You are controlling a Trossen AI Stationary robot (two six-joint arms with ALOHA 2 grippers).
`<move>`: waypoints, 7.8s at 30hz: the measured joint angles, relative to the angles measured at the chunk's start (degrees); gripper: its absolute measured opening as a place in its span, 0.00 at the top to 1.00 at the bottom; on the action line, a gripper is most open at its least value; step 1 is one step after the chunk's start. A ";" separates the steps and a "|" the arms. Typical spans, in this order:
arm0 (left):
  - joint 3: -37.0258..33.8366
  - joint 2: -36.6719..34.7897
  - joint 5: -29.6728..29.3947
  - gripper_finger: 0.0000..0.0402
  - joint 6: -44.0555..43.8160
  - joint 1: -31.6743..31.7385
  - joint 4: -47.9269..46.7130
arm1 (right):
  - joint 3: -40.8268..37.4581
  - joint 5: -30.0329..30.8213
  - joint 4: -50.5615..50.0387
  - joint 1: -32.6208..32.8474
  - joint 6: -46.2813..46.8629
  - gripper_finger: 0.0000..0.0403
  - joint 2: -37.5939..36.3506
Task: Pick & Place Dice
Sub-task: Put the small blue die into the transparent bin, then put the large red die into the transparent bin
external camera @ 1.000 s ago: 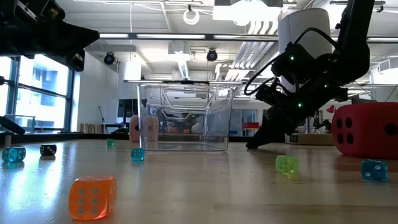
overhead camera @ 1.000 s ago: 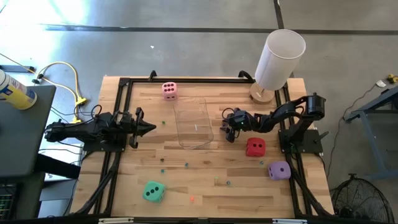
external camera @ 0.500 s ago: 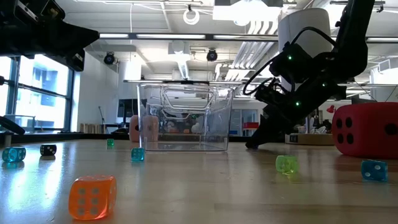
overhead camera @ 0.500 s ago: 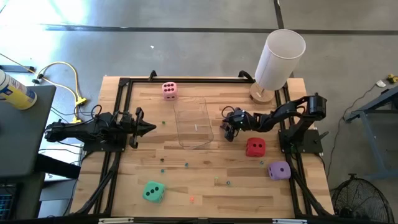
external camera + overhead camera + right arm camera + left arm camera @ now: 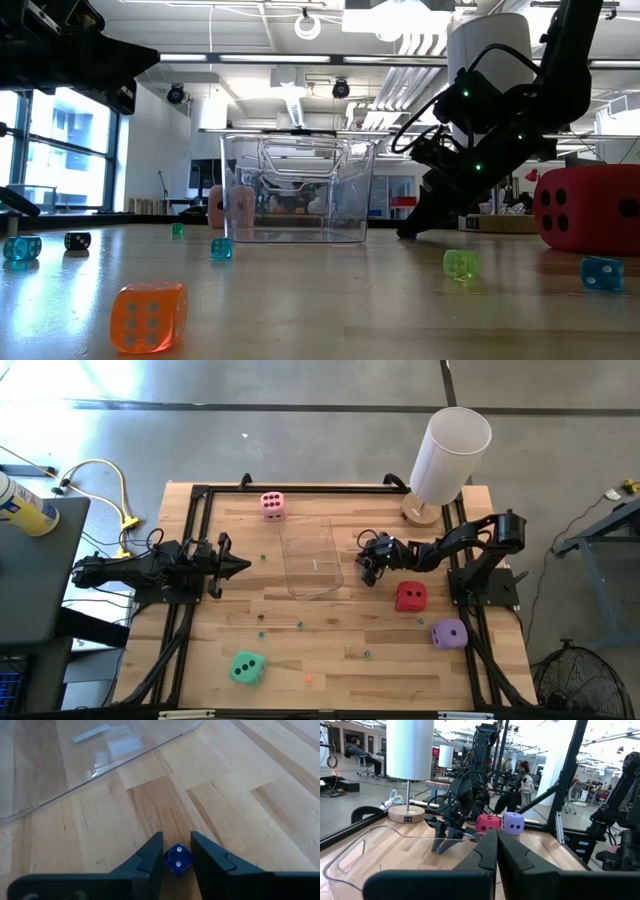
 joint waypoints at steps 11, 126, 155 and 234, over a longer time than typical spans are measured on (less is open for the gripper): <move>0.00 0.00 -0.03 1.00 -0.13 -0.02 -0.01 | -0.04 2.66 0.08 1.95 -1.23 0.85 -0.25; 0.00 -0.02 0.23 1.00 -3.67 -0.06 1.24 | 35.30 24.67 -20.98 31.56 4.99 0.01 -10.69; 0.00 0.00 2.97 1.00 -6.50 -0.07 -0.27 | 46.76 37.86 -47.88 35.88 12.64 0.01 -12.67; 0.00 0.00 2.86 1.00 -7.06 -0.07 -3.45 | 34.21 4.31 -104.61 36.26 81.92 0.01 -22.71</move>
